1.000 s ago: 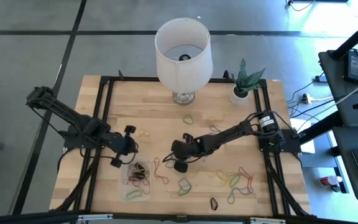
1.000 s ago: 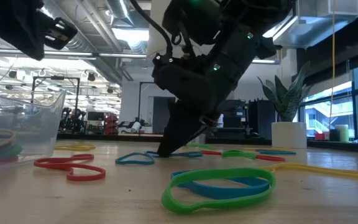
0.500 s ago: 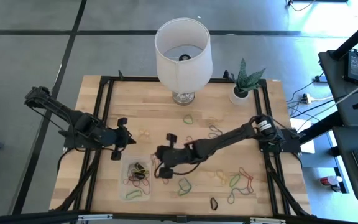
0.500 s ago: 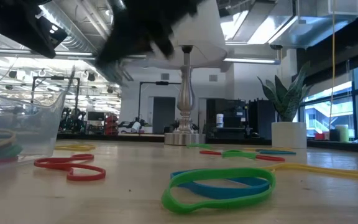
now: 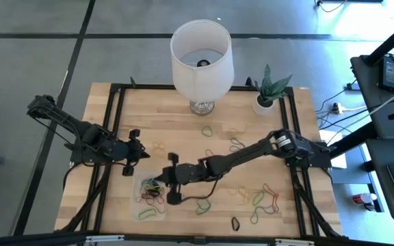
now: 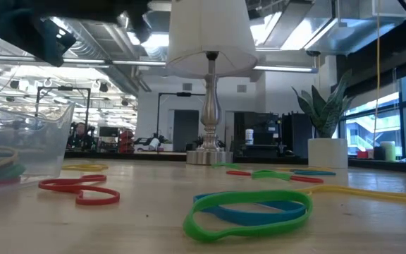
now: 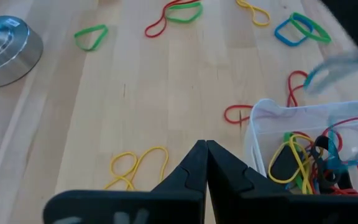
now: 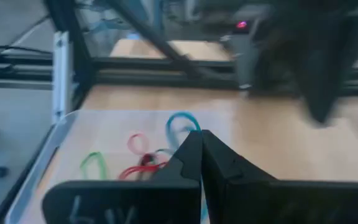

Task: Pick and place rubber bands into bin
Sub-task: Put the large blue rubber band into the transparent bin, then put the yellow rubber band into the transparent bin

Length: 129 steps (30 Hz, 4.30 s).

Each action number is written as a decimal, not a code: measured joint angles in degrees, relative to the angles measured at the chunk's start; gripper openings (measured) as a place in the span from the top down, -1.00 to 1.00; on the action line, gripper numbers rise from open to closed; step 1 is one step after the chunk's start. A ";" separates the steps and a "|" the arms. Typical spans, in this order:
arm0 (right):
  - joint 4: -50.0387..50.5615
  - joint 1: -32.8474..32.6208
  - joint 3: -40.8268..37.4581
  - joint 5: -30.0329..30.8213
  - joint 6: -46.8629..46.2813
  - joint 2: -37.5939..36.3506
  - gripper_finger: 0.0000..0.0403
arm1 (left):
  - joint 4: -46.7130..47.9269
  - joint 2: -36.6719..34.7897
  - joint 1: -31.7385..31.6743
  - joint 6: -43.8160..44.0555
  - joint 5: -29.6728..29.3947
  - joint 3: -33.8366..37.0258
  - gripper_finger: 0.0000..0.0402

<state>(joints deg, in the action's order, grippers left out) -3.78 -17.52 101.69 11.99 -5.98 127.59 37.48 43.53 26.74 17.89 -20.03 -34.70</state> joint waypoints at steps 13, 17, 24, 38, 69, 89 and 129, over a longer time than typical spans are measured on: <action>-7.98 1.27 -0.02 -9.27 -9.01 6.40 1.00 | -0.01 0.00 -0.01 1.09 -0.04 0.00 0.99; -7.97 1.36 -0.02 -9.22 -10.22 6.89 0.95 | -0.01 0.00 -0.02 1.07 -0.04 0.00 0.98; -7.07 1.57 -0.02 -9.14 -10.57 6.86 0.76 | -0.01 0.00 -0.01 1.05 0.02 0.00 0.98; -7.46 2.15 -0.01 -9.12 -8.60 5.56 0.70 | 0.01 0.00 -0.02 2.54 0.08 0.00 0.97; -22.70 -4.83 -66.59 6.65 -26.37 -41.63 0.99 | -5.68 15.43 -20.05 6.69 13.59 -0.09 0.88; -22.09 -4.85 -96.15 5.92 -23.36 -82.19 0.98 | -7.74 36.54 -33.59 1.42 10.93 -0.09 0.24; -21.28 -4.85 -100.02 6.46 -25.50 -92.13 0.98 | 19.04 42.34 -23.37 -12.06 6.52 -38.25 0.98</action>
<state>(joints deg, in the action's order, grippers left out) -25.06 -22.37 1.67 18.45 -31.48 35.46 56.53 85.86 3.37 5.83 -13.51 -72.95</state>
